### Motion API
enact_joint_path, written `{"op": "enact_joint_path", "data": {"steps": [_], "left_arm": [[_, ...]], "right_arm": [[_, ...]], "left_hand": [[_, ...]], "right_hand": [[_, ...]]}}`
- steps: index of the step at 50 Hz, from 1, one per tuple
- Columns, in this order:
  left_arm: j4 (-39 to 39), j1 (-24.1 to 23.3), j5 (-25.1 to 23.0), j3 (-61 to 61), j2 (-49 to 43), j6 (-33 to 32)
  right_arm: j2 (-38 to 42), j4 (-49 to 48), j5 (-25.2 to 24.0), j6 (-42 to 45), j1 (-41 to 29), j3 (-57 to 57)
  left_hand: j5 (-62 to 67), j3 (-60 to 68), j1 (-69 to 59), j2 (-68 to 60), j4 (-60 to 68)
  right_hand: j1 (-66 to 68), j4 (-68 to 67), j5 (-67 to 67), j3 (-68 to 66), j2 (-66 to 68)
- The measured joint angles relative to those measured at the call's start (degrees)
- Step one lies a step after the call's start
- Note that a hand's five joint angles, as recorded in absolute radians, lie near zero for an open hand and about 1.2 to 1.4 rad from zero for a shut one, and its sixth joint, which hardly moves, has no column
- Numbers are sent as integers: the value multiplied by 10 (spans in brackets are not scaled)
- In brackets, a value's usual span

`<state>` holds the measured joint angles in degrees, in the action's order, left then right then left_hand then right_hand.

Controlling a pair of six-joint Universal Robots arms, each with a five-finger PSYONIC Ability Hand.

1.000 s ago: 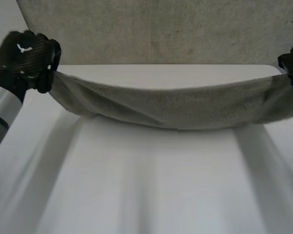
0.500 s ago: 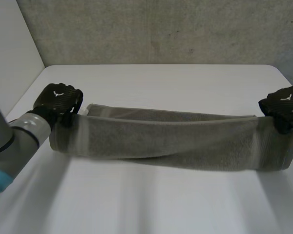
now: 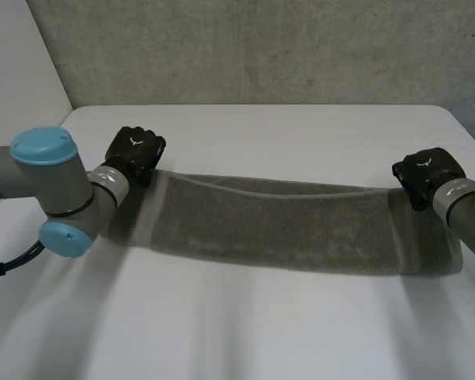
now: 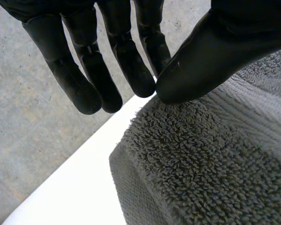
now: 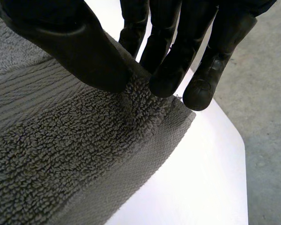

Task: Fold the towel.

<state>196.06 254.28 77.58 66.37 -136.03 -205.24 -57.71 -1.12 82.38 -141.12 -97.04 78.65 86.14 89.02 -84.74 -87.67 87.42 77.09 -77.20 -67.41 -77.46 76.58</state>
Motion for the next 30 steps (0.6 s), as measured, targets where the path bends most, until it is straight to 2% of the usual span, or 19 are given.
{"op": "enact_joint_path", "data": {"steps": [12,30], "left_arm": [[27,-16,46,-38,-32,-34],[33,-21,52,-81,-51,-35]], "right_arm": [[43,-23,31,-5,-16,-35],[64,-82,51,-6,-26,-65]], "left_hand": [[0,0,0,0,0],[0,0,0,0,0]], "right_hand": [[0,0,0,0,0],[0,0,0,0,0]]}}
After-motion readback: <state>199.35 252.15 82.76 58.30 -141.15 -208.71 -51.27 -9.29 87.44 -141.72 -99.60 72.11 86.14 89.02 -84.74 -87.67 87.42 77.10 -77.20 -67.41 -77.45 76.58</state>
